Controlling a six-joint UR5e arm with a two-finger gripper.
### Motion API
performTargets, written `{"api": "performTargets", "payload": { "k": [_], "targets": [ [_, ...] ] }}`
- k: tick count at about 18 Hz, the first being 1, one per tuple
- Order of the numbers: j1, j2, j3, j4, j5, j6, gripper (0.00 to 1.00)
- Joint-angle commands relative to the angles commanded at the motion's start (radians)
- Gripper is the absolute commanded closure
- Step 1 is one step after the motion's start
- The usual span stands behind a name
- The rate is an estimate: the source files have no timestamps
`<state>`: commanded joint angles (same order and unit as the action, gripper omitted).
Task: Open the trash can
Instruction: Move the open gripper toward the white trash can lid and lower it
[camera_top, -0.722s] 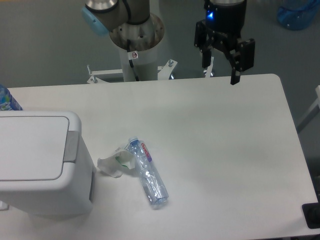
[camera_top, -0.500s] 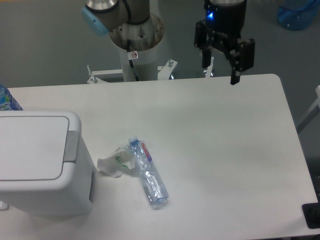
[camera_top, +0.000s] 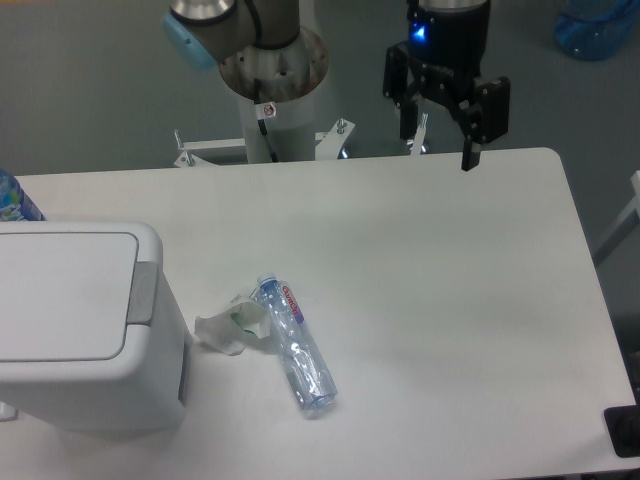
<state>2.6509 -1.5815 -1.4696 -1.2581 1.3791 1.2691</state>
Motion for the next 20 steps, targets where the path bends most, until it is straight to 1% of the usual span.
{"api": "performTargets", "payload": {
  "k": [2,5,8,10,12,14,15,17,18,20],
  "targets": [
    [-0.037,-0.015,-0.002,0.038,0.002,-0.113,0.0],
    [-0.094,-0.04,-0.005,0.115,0.002,-0.293,0.0],
    [-0.17,-0.064,-0.011,0.176,0.002,-0.457,0.0],
    [-0.204,-0.084,-0.009,0.2,0.0,-0.578,0.0],
    [-0.255,-0.097,-0.008,0.201,0.0,-0.692,0.0],
    [-0.285,-0.103,-0.005,0.203,-0.002,-0.798,0.0],
    [-0.298,-0.109,-0.006,0.215,-0.005,-0.853,0.0],
    [-0.322,-0.123,-0.006,0.264,-0.017,-0.942,0.0],
    [-0.336,-0.133,-0.006,0.287,-0.02,-0.976,0.0],
    [-0.362,-0.155,-0.006,0.308,-0.02,-1.017,0.0]
  ]
}}
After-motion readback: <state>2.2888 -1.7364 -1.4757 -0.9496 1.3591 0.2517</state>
